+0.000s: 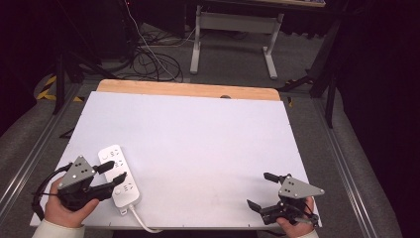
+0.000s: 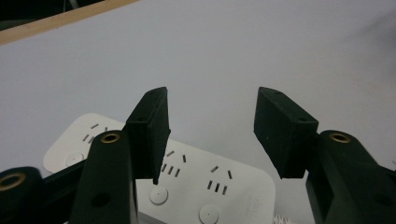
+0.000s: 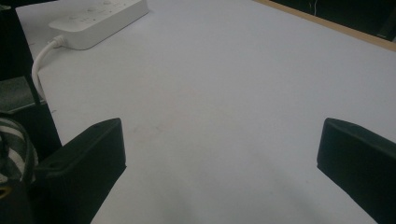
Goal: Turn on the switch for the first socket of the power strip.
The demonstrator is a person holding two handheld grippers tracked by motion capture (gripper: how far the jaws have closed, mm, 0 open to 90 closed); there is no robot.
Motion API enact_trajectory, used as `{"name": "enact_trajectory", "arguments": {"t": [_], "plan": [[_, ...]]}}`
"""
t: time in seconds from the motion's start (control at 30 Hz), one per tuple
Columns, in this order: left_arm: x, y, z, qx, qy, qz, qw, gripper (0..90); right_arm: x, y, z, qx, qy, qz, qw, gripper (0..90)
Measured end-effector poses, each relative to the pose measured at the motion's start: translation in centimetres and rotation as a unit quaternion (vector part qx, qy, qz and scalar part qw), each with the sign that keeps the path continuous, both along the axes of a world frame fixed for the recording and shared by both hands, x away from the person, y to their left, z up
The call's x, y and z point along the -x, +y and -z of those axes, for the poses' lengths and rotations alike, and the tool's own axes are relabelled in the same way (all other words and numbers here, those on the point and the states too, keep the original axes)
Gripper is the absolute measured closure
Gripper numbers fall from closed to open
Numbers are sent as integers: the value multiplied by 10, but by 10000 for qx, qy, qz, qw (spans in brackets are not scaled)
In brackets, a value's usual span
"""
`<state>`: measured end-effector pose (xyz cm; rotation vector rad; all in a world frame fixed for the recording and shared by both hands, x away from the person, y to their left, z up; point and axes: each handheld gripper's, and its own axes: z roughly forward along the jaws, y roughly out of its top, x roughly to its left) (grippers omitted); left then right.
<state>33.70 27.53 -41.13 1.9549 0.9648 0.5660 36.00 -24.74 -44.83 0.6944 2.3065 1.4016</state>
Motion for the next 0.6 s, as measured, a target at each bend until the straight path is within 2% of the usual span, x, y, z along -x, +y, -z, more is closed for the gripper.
{"name": "enact_trajectory", "arguments": {"t": [0.07, 0.17, 0.23, 0.3, 0.37, 0.43, 0.53, 0.57, 0.6], "plan": [[-1, 1, 0, -60, 16, 100, 9999, 525, 0, 0, 0, 11, -12, 8, 10000, 18], [-1, 1, 0, -39, 22, 144, 9999, 555, 0, 0, 0, -4, -13, 5, 10000, 18], [-2, 1, 0, -99, 46, 192, 9998, 555, 0, 0, 0, -7, -9, 4, 10000, 18], [-5, 3, -1, -141, 348, 384, 9986, 615, 0, 0, 0, 5, -9, 6, 10000, 18], [-5, 4, -2, -98, 426, 423, 9981, 684, 0, 0, 0, 17, -12, 10, 10000, 18], [-6, 5, -3, -327, 442, 428, 9976, 774, 0, 0, 0, 15, -7, 21, 10000, 18], [-7, 6, -5, -424, 484, 574, 9963, 900, 0, 0, 0, 13, -7, 19, 10000, 18], [-7, 6, -5, -424, 484, 574, 9963, 900, 0, 0, 0, 2, -3, 12, 10000, 18], [-7, 7, -5, -510, 498, 688, 9951, 900, 0, 0, 0, 6, -8, 11, 10000, 18]]}}
